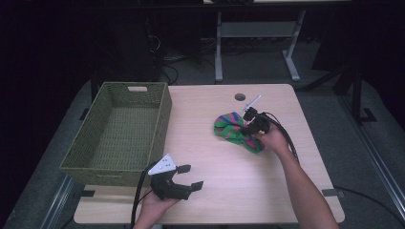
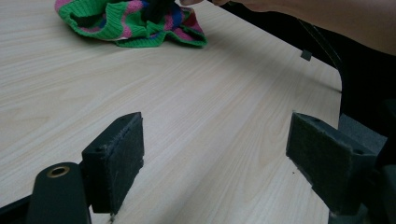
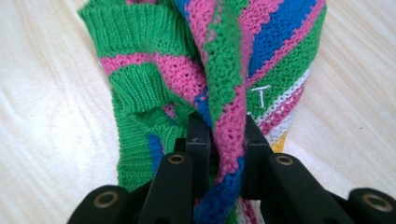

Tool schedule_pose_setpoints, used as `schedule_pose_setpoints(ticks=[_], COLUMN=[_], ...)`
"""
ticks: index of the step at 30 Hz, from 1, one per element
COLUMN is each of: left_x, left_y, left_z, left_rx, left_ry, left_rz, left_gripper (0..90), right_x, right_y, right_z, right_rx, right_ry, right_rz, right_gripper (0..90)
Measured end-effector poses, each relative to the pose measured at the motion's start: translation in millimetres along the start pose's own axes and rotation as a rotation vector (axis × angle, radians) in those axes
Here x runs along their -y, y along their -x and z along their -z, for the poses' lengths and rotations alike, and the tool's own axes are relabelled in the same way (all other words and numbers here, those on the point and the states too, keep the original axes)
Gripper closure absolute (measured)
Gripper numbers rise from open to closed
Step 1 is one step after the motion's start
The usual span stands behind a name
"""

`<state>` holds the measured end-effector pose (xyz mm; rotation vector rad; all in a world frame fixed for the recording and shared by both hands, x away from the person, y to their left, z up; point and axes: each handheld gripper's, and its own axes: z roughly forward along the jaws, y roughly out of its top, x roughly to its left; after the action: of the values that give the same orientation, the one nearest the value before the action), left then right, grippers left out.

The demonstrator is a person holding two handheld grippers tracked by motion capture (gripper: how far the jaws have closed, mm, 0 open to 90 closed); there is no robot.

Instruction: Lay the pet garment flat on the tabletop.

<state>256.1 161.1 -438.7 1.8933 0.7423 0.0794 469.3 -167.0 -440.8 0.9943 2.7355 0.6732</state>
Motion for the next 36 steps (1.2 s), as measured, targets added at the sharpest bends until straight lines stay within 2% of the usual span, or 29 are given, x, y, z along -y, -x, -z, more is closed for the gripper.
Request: schedule_pose_setpoints(ticks=[2,3,6,9,16,17,22,23,26,27,30,31,36], left_x=[-0.2,-0.3,-0.5,-0.4,0.1,0.2,0.0,0.2,0.3,0.3,0.2,0.4,0.6], left_y=[0.3,0.4,1.3,0.6,1.5,1.5,1.5,1.3,1.2,1.9,1.4,1.7,1.8], left_z=[-0.1,0.3,0.4,0.6,-0.7,-0.9,-0.1,0.1,-0.2,-0.4,-0.1,-0.2,0.4], left_rx=[-0.001,0.001,0.0,-0.002,-0.01,-0.01,-0.012,-0.011,-0.01,-0.01,-0.011,-0.009,-0.008], left_ry=[0.002,-0.002,0.002,0.01,-0.004,-0.005,-0.004,-0.009,-0.009,-0.002,-0.009,-0.007,-0.008], left_rz=[0.001,-0.008,-0.006,0.002,-0.009,-0.009,-0.01,-0.013,-0.012,-0.007,-0.016,-0.01,-0.014], left_gripper=[18.9,19.0,19.1,19.2,19.2,19.2,19.3,19.2,19.2,19.2,19.2,19.2,19.2], right_x=[0.3,1.0,1.9,2.5,0.7,0.6,1.6,2.4,2.8,3.3,3.6,4.9,7.5], right_y=[1.0,1.9,2.9,2.3,-2.3,-1.6,-2.6,-4.3,-7.0,-10.6,-14.5,-19.1,-27.2], right_z=[1.6,6.0,9.8,18.6,33.3,39.1,49.4,54.8,60.5,68.3,74.5,82.1,93.9], right_rx=[0.004,-0.008,-0.016,-0.006,-0.011,-0.026,-0.038,-0.053,-0.059,-0.077,-0.084,-0.092,-0.11], right_ry=[0.001,0.005,0.01,0.029,0.063,0.081,0.106,0.118,0.128,0.145,0.161,0.18,0.19], right_rz=[0.005,-0.01,-0.017,-0.022,-0.007,-0.011,-0.008,-0.004,0.004,0.01,0.02,0.026,0.045], right_gripper=[78.2,78.3,78.4,78.4,78.6,78.5,78.6,78.6,78.5,78.5,78.5,78.5,78.5])
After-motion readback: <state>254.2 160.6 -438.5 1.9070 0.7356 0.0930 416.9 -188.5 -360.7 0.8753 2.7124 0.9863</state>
